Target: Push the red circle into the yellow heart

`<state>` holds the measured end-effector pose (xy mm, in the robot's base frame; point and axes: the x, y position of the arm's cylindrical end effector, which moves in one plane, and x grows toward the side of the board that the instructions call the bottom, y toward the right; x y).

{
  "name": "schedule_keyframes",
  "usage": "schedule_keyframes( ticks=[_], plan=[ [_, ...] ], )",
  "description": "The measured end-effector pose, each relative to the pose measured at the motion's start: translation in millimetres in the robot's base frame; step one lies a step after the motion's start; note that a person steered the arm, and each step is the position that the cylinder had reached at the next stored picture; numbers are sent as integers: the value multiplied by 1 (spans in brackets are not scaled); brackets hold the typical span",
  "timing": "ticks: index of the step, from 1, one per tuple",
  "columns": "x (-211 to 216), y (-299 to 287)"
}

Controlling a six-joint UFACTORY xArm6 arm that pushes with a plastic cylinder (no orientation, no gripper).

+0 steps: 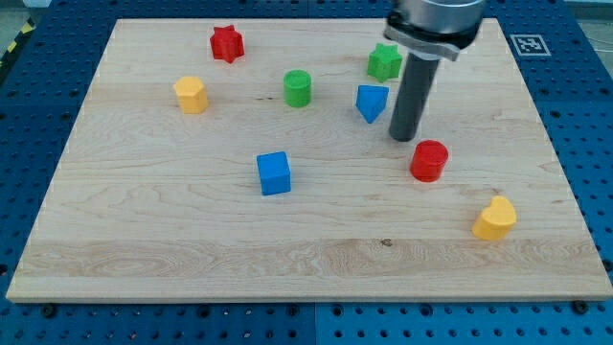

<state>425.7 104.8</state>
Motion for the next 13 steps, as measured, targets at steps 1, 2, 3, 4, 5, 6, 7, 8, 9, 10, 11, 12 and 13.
schedule_keyframes(
  ticks=[1, 2, 3, 4, 5, 6, 7, 8, 9, 10, 11, 12, 13],
  plan=[
    [8, -2],
    [32, -1],
    [36, -1],
    [44, 3],
    [58, 8],
    [58, 8],
    [58, 8],
    [63, 8],
    [80, 8],
    [77, 6],
    [28, -12],
    [37, 16],
    [46, 31]
  ],
)
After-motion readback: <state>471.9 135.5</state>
